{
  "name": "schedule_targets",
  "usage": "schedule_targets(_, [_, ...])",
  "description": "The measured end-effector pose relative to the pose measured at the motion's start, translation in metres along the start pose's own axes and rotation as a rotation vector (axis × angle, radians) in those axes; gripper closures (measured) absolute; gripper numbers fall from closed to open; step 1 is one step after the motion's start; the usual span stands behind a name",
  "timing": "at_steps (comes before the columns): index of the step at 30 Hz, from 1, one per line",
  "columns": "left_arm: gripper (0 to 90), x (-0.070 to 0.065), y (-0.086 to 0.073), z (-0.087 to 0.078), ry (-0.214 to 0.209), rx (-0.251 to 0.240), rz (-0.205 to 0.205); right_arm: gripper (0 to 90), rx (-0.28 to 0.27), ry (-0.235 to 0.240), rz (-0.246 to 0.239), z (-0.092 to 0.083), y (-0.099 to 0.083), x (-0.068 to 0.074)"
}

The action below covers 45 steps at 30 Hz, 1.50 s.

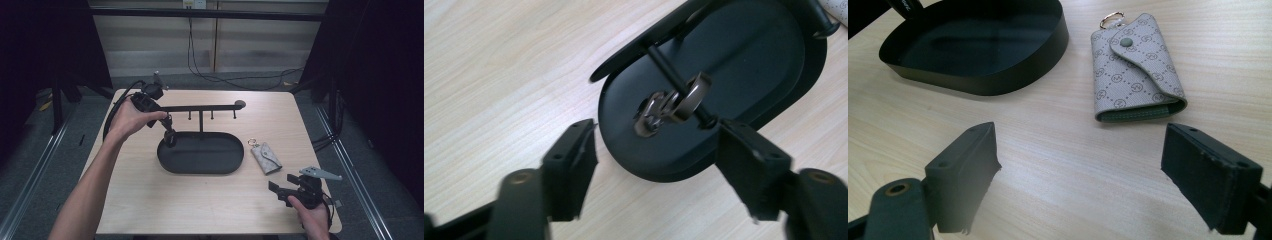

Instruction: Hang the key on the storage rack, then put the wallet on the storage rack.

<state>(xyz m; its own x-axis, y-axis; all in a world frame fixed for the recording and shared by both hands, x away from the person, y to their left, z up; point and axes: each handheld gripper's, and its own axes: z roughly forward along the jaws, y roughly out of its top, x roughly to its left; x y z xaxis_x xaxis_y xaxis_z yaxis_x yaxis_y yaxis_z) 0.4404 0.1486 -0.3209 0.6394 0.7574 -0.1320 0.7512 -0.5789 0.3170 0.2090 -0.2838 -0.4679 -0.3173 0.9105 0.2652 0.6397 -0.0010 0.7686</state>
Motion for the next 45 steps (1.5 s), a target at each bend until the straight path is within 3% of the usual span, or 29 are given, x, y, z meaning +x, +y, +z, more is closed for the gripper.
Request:
schedule_targets(5, [20.8,0.002,-0.008,-0.004,-0.004,-0.061,-0.01,14.7,0.0,-0.002,0.003,0.001,0.0,-0.001])
schedule_targets(9, [16.8,0.002,-0.015,-0.011,-0.034,-0.11,0.021,14.7,0.002,-0.003,0.006,0.001,0.001,0.0])
schedule_targets(11, [17.1,0.002,-0.022,-0.014,-0.03,-0.166,0.027,14.7,0.001,-0.001,0.009,0.001,0.001,-0.001])
schedule_targets(14, [16.7,0.002,-0.027,-0.013,-0.042,-0.175,0.038,14.7,-0.002,-0.001,0.011,0.001,0.001,-0.001])
schedule_targets(16, [17.0,0.003,-0.034,-0.013,-0.05,-0.207,0.05,14.7,-0.002,0.002,0.01,0.0,0.001,-0.001])
schedule_targets(18, [17.0,0.002,-0.041,-0.014,-0.038,-0.226,0.036,14.7,-0.001,0.001,0.009,0.0,0.001,-0.001])
schedule_targets(20, [17.0,0.001,-0.048,-0.013,-0.025,-0.24,0.067,14.7,0.001,0.001,0.009,0.001,0.001,-0.001])
schedule_targets(24, [17.0,-0.001,-0.061,-0.008,-0.009,-0.267,0.086,14.7,-0.002,0.002,0.009,0.0,0.0,-0.001])
schedule_targets(27, [16.9,-0.003,-0.072,-0.005,-0.019,-0.317,0.083,14.7,-0.002,0.001,0.014,0.0,0.0,-0.001])
schedule_targets(28, [16.6,-0.002,-0.076,-0.005,-0.042,-0.304,0.103,14.7,-0.003,-0.002,0.015,-0.001,0.0,-0.001])
schedule_targets(30, [16.2,-0.002,-0.082,-0.004,-0.035,-0.317,0.105,14.7,-0.001,-0.001,0.011,0.0,0.0,-0.001])
schedule_targets(31, [16.1,-0.001,-0.086,-0.003,-0.033,-0.338,0.091,14.7,-0.002,-0.001,0.012,0.0,0.001,-0.001])
schedule_targets(34, [16.4,0.004,-0.096,0.001,-0.043,-0.33,0.081,14.7,0.001,-0.005,0.015,0.001,0.001,-0.001])
schedule_targets(35, [16.4,0.004,-0.102,0.003,-0.003,-0.333,0.062,14.7,0.002,-0.005,0.015,0.001,0.001,-0.001])
schedule_targets(38, [16.6,0.005,-0.108,0.005,-0.006,-0.347,0.042,14.7,-0.003,-0.008,0.017,0.0,0.001,-0.001])
schedule_targets(40, [16.6,0.007,-0.117,0.007,-0.041,-0.363,0.045,14.7,-0.006,-0.008,0.016,0.0,0.001,-0.002])
schedule_targets(43, [16.6,0.006,-0.127,0.013,-0.045,-0.377,0.045,14.7,-0.007,-0.011,0.018,-0.001,0.001,-0.002])
schedule_targets(45, [16.7,0.006,-0.136,0.016,-0.071,-0.389,0.037,14.7,-0.01,-0.013,0.015,-0.001,0.0,-0.002])
